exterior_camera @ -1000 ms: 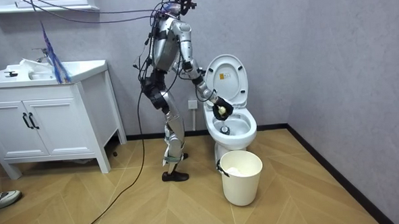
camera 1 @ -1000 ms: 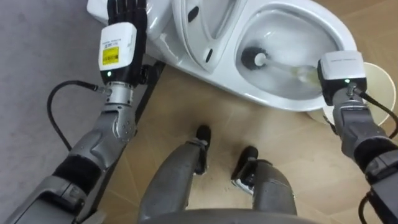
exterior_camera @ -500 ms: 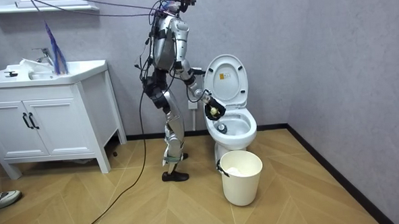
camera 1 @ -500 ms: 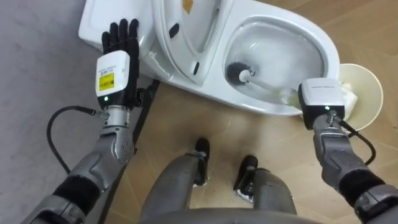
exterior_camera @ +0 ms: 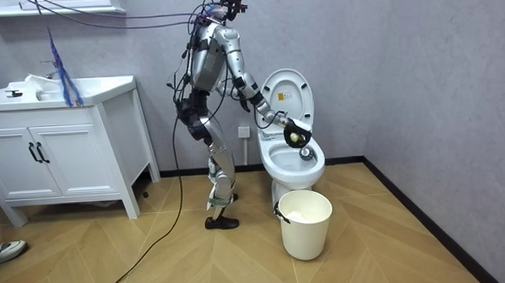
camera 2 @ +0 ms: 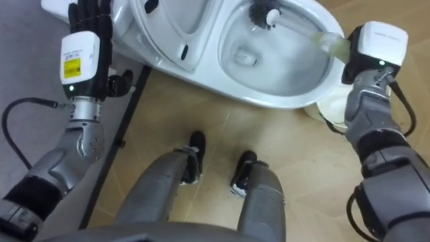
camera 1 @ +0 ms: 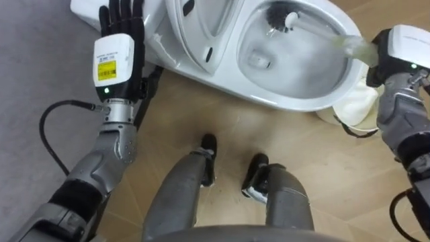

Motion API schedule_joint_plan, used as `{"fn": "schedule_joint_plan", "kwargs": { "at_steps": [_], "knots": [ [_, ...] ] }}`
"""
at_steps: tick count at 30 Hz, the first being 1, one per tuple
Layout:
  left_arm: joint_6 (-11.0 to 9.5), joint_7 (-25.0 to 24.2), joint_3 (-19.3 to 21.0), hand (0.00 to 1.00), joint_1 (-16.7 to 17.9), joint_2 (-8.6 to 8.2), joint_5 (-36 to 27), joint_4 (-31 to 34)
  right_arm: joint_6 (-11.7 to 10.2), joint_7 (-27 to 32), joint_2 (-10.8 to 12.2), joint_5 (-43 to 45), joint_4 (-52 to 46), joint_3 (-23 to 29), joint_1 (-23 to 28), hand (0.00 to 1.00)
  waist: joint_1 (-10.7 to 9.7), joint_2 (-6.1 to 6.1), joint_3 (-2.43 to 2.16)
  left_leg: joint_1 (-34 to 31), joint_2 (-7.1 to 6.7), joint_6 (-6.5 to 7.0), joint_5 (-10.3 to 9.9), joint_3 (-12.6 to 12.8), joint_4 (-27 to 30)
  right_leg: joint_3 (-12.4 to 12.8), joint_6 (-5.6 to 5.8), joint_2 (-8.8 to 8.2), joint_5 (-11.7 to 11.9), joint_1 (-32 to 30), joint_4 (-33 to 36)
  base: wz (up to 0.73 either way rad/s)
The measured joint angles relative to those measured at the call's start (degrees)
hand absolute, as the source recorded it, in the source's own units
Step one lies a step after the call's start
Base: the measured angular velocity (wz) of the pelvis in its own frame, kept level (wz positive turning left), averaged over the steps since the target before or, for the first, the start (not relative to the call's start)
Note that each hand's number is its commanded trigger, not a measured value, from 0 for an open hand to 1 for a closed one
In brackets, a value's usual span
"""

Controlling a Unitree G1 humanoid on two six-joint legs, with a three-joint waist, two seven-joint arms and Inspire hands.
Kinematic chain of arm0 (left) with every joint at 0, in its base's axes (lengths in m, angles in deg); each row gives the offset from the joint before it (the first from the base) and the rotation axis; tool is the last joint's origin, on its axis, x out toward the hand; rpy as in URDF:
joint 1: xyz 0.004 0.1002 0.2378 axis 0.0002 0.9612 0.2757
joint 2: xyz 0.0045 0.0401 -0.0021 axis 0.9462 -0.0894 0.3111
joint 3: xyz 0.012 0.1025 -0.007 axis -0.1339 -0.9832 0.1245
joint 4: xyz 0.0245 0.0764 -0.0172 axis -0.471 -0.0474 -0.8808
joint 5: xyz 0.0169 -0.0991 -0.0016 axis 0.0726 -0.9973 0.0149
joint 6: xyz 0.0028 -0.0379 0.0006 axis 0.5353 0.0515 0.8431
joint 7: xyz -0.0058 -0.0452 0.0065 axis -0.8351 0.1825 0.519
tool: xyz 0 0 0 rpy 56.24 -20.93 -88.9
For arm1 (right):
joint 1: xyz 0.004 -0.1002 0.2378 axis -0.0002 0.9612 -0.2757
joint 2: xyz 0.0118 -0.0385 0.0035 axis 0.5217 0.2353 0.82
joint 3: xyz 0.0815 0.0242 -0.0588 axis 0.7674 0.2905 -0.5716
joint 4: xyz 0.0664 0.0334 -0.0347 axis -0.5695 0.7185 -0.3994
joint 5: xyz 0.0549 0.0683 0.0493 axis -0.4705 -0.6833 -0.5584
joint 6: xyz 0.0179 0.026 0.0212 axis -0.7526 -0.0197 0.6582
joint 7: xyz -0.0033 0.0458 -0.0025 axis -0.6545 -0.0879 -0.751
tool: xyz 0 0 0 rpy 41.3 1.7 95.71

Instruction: Brush toilet

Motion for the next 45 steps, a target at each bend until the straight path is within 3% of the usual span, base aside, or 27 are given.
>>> {"fn": "schedule_joint_plan", "kwargs": {
  "at_steps": [4, 8, 11, 20, 23, 30, 35, 38, 42, 45],
  "knots": [
    [0.12, -1.17, -0.76, 0.00, -1.59, -0.57, 0.12, -2.19, 2.23, -0.06, 3.96, 4.94, -0.56, -3.22, 1.33, 1.00, 0.59, 1.26, -0.23, 0.54, 0.48, 0.02, -0.06, -0.37, 0.25, -0.99, -0.15, 0.47, 0.27, 1.34, -0.96, 0.04],
    [0.11, -2.33, -0.86, 0.00, -1.97, -3.69, 0.10, -4.93, 4.81, -1.51, 6.52, 9.65, -0.87, -4.54, 5.69, 1.00, 1.32, 4.86, -1.04, 1.93, 0.43, 0.07, 0.02, -1.13, -1.05, -2.05, 0.03, 1.28, 1.14, 3.53, -3.38, 0.05],
    [0.04, -2.41, -0.21, 0.00, -0.99, -4.22, -0.03, -5.45, 6.58, -3.56, 7.34, 10.90, -2.84, -4.80, 8.05, 1.00, 1.30, 5.95, -1.67, 2.42, 0.39, 0.00, 0.07, -0.80, -1.99, -2.13, -0.13, 1.57, 1.35, 3.79, -4.13, -0.08],
    [-0.48, 0.43, 1.30, 0.00, 1.67, -4.44, -0.70, -4.23, 12.75, -10.94, 7.85, 13.57, -19.23, -5.32, 14.61, 1.00, 0.48, 5.92, -1.73, 3.06, 1.48, -0.87, 0.52, -0.84, -3.83, -2.04, -0.85, 2.96, 1.76, 4.89, -7.17, -0.01],
    [-0.50, 0.64, 1.93, 0.00, 2.74, -4.41, -1.57, -3.19, 13.39, -13.65, 7.81, 13.55, -21.54, -5.14, 15.67, 1.00, -0.27, 5.77, -1.82, 3.25, 1.59, -0.87, 0.53, -0.91, -3.26, -2.30, -0.91, 3.15, 1.79, 5.73, -7.67, 0.02],
    [-1.90, -3.57, 2.16, 0.00, 2.78, -3.60, -5.12, -4.51, 12.98, -18.36, 7.13, 13.94, -21.46, -5.37, 16.73, 1.00, -0.59, 4.84, -1.81, 7.18, 1.84, -0.86, 0.53, -0.75, -3.15, -2.10, -0.90, 3.73, 1.86, 10.64, -10.10, -0.02],
    [-3.08, -6.92, 2.46, 0.00, 1.33, -3.07, -6.18, -7.21, 9.78, -20.92, 6.88, 13.99, -17.70, -5.34, 15.37, 1.00, -0.39, 3.07, -1.61, 11.02, 1.97, -0.87, 0.52, -0.74, -4.32, -1.93, -0.97, 3.95, 1.81, 14.03, -10.52, -0.01],
    [-4.07, -9.08, 2.52, 0.00, 1.18, -1.96, -6.15, -8.30, 8.38, -21.62, 6.86, 14.30, -16.43, -5.32, 15.46, 1.00, -0.37, 2.22, -1.25, 13.64, 1.89, -0.97, 0.46, -0.74, -4.91, -1.72, -0.84, 4.02, 1.80, 16.62, -11.31, -0.02],
    [-4.07, -10.13, 2.52, 0.00, 1.68, -1.74, -6.14, -8.21, 7.32, -22.18, 6.87, 16.30, -16.27, -5.15, 16.09, 1.00, -0.66, 1.84, -1.37, 15.35, 1.82, -1.10, 0.37, -0.98, -5.49, -1.65, -0.40, 4.28, 2.07, 18.68, -12.62, 0.01],
    [-4.12, -11.96, 2.55, 0.00, 2.98, -1.79, -6.02, -7.66, 6.61, -22.11, 6.89, 16.40, -16.27, -5.16, 18.37, 1.00, -0.49, 0.95, -2.04, 18.61, 1.49, -1.10, 0.37, -1.43, -7.66, -2.22, 0.05, 4.31, 2.43, 22.05, -14.70, 0.10]
  ]
}}
